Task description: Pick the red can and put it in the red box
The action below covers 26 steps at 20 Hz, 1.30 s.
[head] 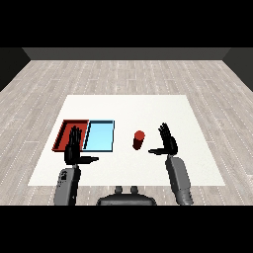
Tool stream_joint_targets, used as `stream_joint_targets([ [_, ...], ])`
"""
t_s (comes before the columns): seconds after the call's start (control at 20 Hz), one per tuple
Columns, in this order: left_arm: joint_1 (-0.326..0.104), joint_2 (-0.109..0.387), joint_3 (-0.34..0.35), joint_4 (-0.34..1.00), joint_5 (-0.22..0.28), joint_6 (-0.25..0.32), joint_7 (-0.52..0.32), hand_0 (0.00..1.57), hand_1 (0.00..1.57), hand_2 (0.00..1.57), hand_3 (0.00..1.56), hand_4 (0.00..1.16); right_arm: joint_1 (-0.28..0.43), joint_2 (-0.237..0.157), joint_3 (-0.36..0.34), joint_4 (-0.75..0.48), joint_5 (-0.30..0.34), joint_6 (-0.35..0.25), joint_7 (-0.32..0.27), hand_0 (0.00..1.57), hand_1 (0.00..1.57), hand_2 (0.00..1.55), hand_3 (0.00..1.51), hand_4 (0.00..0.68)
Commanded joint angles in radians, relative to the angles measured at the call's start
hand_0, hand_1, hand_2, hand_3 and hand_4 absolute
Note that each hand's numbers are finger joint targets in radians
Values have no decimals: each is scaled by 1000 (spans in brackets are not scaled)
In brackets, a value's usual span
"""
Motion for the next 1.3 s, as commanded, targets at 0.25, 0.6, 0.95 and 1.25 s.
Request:
stream_joint_targets([
  [0.25, 7, 1, -2, -11, -7, 9, 4, 0, 0, 0, 0, 0, -58, 35, 115, 168, -45, -100, -81, 0, 0, 0, 0, 0],
  [0.6, -16, -14, -13, 75, -14, -3, -46, 0, 0, 0, 0, 0, -71, 36, 87, 235, -86, -60, -120, 0, 0, 0, 0, 0],
  [0.95, 25, -37, -44, -41, -14, 28, 19, 0, 0, 0, 0, 0, -42, 36, 156, 135, -130, -111, -69, 0, 0, 0, 0, 0],
  [1.25, 58, 8, -6, -96, 33, -28, 28, 0, 0, 0, 0, 0, -194, 36, 175, 399, -161, -138, -177, 0, 0, 0, 0, 0],
])
